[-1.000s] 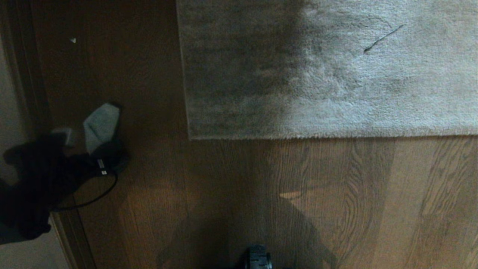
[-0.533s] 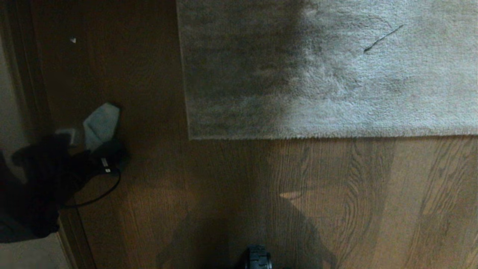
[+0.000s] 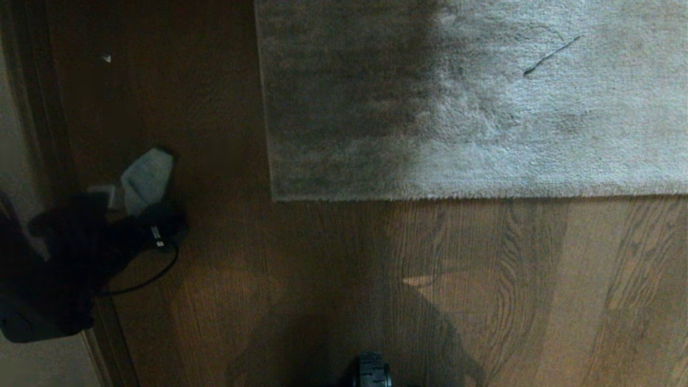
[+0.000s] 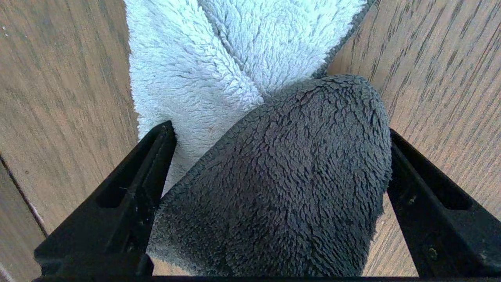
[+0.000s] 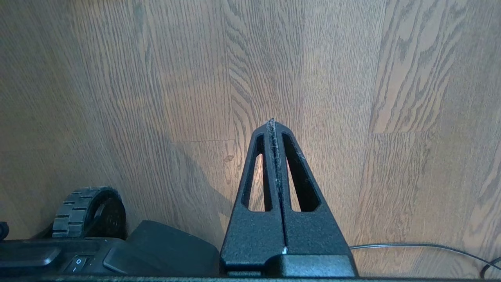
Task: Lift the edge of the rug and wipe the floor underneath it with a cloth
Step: Pick up the rag
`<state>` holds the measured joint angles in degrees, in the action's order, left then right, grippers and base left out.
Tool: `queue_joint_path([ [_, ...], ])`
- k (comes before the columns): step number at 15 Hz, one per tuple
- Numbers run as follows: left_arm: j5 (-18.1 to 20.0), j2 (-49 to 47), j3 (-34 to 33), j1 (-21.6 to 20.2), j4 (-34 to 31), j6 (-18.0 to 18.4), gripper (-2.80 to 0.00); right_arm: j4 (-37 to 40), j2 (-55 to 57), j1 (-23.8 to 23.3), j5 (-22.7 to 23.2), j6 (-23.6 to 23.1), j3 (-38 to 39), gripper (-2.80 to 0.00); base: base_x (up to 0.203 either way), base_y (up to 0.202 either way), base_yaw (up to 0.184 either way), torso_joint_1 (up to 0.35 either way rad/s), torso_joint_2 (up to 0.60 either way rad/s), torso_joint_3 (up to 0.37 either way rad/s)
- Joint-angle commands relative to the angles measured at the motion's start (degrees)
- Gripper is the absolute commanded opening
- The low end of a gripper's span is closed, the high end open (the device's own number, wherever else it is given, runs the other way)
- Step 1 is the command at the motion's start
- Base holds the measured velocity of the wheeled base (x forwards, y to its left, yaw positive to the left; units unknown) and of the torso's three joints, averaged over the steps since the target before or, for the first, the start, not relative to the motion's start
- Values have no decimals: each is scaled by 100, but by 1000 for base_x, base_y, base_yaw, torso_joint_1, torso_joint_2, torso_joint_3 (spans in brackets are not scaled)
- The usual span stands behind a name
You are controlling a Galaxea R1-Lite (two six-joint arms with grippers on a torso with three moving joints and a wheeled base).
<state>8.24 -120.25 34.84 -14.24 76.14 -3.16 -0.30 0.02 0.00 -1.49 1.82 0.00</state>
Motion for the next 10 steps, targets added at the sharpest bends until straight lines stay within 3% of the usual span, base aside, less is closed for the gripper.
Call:
queue_joint_path([
  [1,-7,-162,14,0,103,-1,0,-5,-2,0,-1,3,0,-280,0,0,0,0,0,0],
  [10,-24,-175,-141,0,422,8,0,-5,-2,0,-1,-4,0,-280,0,0,0,0,0,0],
])
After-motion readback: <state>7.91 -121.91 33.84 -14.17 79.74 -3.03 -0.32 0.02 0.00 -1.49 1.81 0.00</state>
